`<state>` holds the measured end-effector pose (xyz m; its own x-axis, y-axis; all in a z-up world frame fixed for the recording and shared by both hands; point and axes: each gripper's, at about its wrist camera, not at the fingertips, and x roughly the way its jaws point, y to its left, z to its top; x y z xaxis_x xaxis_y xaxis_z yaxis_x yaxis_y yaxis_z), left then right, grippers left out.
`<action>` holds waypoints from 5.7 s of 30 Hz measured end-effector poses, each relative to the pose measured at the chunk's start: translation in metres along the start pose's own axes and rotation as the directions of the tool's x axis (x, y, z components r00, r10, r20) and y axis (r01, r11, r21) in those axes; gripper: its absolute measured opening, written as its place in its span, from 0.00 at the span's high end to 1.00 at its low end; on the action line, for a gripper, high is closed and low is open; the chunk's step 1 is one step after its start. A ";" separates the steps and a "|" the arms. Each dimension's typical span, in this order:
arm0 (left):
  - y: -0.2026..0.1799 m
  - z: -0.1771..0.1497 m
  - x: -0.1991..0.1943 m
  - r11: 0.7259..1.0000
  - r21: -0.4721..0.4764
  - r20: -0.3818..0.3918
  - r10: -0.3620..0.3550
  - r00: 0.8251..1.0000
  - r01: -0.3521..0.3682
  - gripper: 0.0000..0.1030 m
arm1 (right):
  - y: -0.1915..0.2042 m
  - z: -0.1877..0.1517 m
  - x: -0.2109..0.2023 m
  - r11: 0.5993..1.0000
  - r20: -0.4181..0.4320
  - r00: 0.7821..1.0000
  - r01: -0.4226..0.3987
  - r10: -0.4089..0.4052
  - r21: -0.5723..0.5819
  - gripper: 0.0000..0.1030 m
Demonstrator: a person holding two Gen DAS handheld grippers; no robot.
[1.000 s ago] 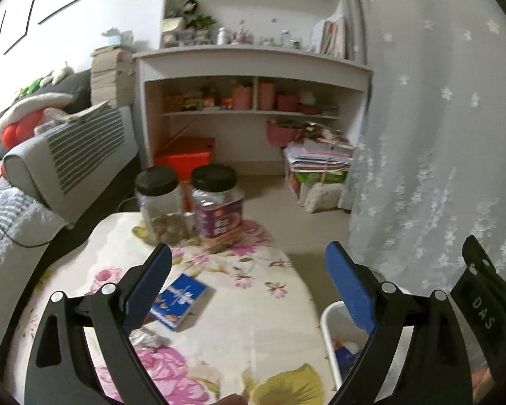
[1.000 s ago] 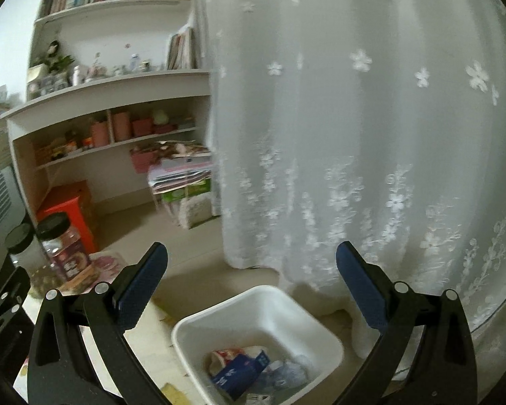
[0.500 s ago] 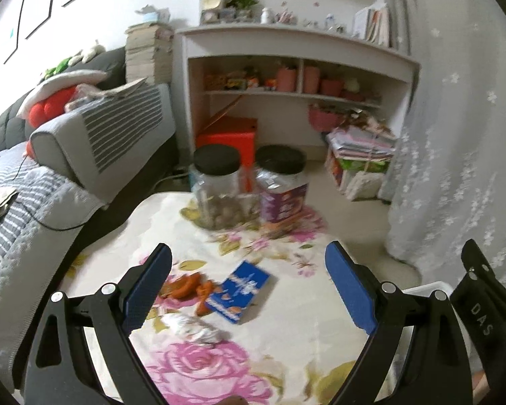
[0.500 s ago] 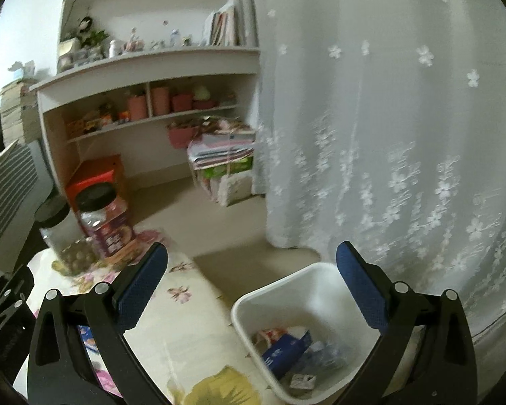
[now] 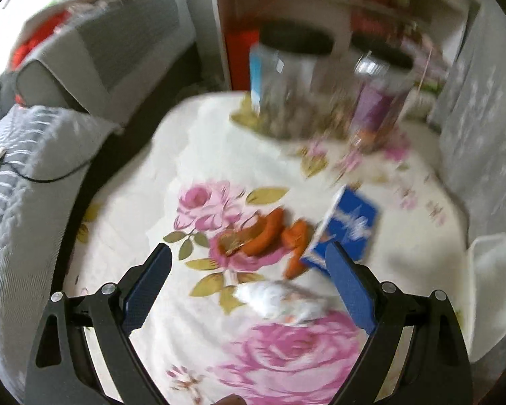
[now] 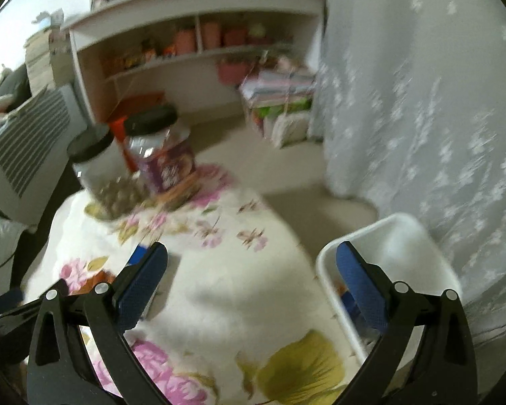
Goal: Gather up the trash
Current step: 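Move both open tools back over the table, then close the left tool on an orange peel while the right tool closes on the blue biscuit box, then lift the peel and biscuit box and carry them toward the white bin, then open the right tool over the bin, then open the left tool over it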
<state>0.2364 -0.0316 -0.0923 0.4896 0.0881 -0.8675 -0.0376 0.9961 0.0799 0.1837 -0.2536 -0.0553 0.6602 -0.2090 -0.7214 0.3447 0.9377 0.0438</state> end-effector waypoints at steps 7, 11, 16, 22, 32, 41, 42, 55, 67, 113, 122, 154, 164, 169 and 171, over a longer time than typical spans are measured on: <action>0.003 0.010 0.056 0.986 0.155 -0.130 -0.035 0.991 0.055 0.13 | 0.008 -0.006 0.053 0.984 -0.236 0.960 -0.127 0.154 0.126 0.07; -0.011 0.005 0.084 0.952 0.305 -0.152 0.027 0.988 0.021 0.13 | 0.018 -0.009 0.070 0.976 -0.282 0.939 -0.162 0.197 0.144 0.07; -0.013 0.005 0.107 0.943 0.329 -0.167 0.009 0.986 0.047 0.18 | 0.030 -0.010 0.087 0.975 -0.316 0.925 -0.173 0.210 0.143 0.07; -0.001 0.011 0.110 0.942 0.259 -0.184 -0.170 0.968 0.215 0.52 | 0.043 -0.020 0.123 0.958 -0.396 0.880 -0.189 0.263 0.216 0.07; 0.035 0.009 0.087 0.960 0.133 -0.150 -0.226 0.963 0.246 0.82 | 0.081 -0.036 0.147 0.971 -0.414 0.883 -0.163 0.223 0.175 0.07; 0.074 0.011 0.043 0.983 0.004 -0.032 -0.181 0.983 0.181 0.82 | 0.116 -0.032 0.157 0.990 -0.372 0.919 -0.111 0.134 0.081 0.07; 0.077 0.011 0.037 0.984 0.001 -0.021 -0.181 0.983 0.181 0.82 | 0.120 -0.031 0.157 0.993 -0.365 0.923 -0.104 0.118 0.058 0.14; 0.101 0.016 0.000 0.978 -0.115 0.067 -0.169 0.983 0.176 0.82 | 0.124 -0.019 0.101 0.976 -0.281 0.942 -0.208 0.184 -0.059 0.46; 0.094 0.001 -0.064 0.978 -0.128 0.214 -0.137 0.967 0.167 0.82 | 0.104 -0.008 0.006 0.945 -0.104 0.956 -0.288 0.274 -0.158 0.46; -0.106 -0.017 -0.135 0.957 0.105 0.374 -0.291 0.881 0.271 0.82 | -0.107 0.028 -0.053 0.987 0.183 0.977 -0.129 0.110 0.095 0.45; -0.151 -0.025 -0.140 0.938 0.173 0.355 -0.345 0.869 0.301 0.82 | -0.160 0.031 -0.055 0.983 0.177 0.984 -0.052 0.021 0.174 0.45; -0.339 -0.078 -0.151 0.790 0.422 0.152 -0.545 0.825 0.444 0.48 | -0.332 0.014 -0.094 0.858 0.157 0.942 0.192 -0.297 0.477 0.07; -0.317 -0.069 -0.158 0.828 0.407 0.221 -0.499 0.838 0.386 0.38 | -0.301 0.014 -0.097 0.884 0.176 0.929 0.232 -0.325 0.406 0.07; -0.287 -0.062 -0.160 0.870 0.382 0.310 -0.439 0.843 0.312 0.29 | -0.269 0.014 -0.095 0.906 0.204 0.917 0.264 -0.342 0.330 0.07; -0.276 -0.059 -0.161 0.886 0.370 0.349 -0.410 0.842 0.278 0.27 | -0.254 0.014 -0.094 0.914 0.219 0.911 0.281 -0.350 0.292 0.07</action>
<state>0.1163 -0.3204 -0.0034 0.7323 -0.3367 -0.5919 0.4254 0.9049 0.0115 0.0433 -0.4758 0.0107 0.6269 -0.5792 -0.5212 0.6955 0.7174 0.0393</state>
